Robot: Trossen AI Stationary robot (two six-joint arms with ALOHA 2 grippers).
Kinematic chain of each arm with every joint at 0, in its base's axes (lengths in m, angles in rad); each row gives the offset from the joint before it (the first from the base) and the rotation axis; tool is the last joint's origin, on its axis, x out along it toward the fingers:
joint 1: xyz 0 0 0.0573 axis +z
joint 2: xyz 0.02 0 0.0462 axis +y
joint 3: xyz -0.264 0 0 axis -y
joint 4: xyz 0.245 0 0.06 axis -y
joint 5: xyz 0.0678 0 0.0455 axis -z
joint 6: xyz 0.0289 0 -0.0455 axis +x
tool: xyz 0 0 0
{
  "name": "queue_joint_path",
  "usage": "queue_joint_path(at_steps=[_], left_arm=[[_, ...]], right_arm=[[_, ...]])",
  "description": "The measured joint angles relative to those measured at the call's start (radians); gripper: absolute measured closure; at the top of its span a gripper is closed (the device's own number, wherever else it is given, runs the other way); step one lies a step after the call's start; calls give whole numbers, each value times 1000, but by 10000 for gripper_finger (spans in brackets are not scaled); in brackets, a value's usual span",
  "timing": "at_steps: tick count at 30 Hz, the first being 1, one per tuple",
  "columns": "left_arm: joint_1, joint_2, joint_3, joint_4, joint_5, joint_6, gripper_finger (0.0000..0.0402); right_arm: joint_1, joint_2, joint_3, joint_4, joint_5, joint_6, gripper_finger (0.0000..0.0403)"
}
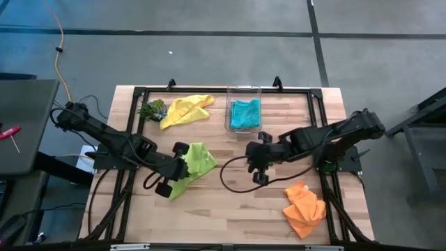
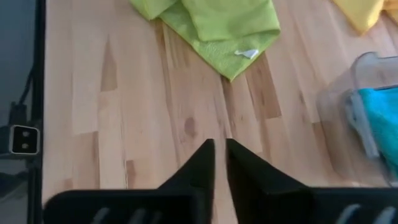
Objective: Fold microfiber towels
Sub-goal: Fold the green microfiber cloth
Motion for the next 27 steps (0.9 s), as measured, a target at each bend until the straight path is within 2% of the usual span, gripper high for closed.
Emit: queue_joint_path(at_steps=[6, 11, 19, 24, 27], left_arm=[[-62, 10, -9, -28, -54, -97, 402], [-111, 2, -104, 25, -87, -216, 401], [-196, 1, -243, 127, -96, -418, 401], [-235, 1, -294, 123, -159, -537, 401], [-243, 1, -312, 123, -164, -590, 402]], right_arm=[[-22, 133, 0, 111, -43, -30, 281], [-54, 247, 0, 296, -111, -143, 219], [-140, 391, 0, 516, -186, -259, 206], [-184, 483, 0, 702, -287, -243, 206], [-193, 542, 0, 820, -311, -166, 206]])
